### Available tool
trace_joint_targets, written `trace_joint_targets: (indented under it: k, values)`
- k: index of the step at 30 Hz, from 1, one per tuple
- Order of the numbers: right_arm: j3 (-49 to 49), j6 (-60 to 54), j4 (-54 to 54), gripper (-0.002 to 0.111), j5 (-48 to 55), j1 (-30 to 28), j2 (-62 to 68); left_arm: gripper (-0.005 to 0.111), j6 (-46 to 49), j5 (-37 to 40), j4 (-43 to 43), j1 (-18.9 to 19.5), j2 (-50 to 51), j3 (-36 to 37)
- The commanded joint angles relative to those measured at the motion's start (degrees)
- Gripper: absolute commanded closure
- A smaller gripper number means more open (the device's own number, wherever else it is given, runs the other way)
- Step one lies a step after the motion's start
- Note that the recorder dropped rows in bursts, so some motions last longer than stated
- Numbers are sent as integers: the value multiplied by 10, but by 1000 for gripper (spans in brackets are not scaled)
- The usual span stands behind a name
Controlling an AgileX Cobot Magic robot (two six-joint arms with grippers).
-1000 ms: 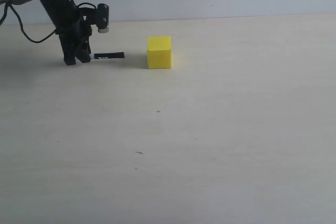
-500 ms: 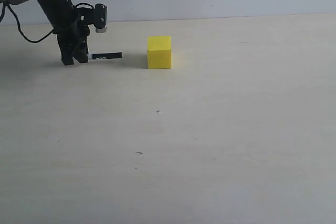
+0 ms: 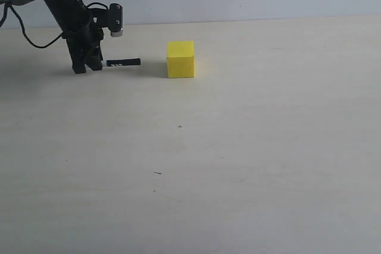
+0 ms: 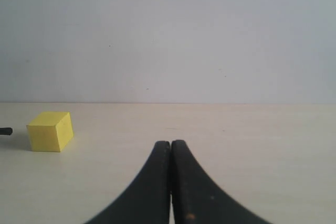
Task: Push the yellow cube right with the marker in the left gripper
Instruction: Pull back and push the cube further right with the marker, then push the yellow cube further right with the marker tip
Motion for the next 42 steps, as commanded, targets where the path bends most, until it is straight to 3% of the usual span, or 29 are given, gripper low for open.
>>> trace_joint_targets:
  k: [1,18,28,31,34,36,38,42]
  values:
    - [3,0,-2,108,-3,0,-4,107,-3,-5,-9,-18,-1,-3]
    - [3,0,-2,108,-3,0,-4,107,-3,-35,-36,-29,-1,-3]
    - [3,0,-2,108,-3,0,-4,107,-2,-80,-41,-114,-1,-15]
    - [3,0,-2,108,-3,0,-4,107,-16,-56,-36,-94,-1,-30]
    - [3,0,-2,108,-3,0,-4,107,-37,26,-36,-32,-3,-31]
    - [3,0,-2,108,-3,0,-4,107,-59,47,-36,-12,-3,-31]
    - [3,0,-2,108,-3,0,-4,107,-82,47,-36,-11,-3,-31]
    - [3,0,-2,108,-3,0,-4,107,-124,26,-36,-57,-3,-31]
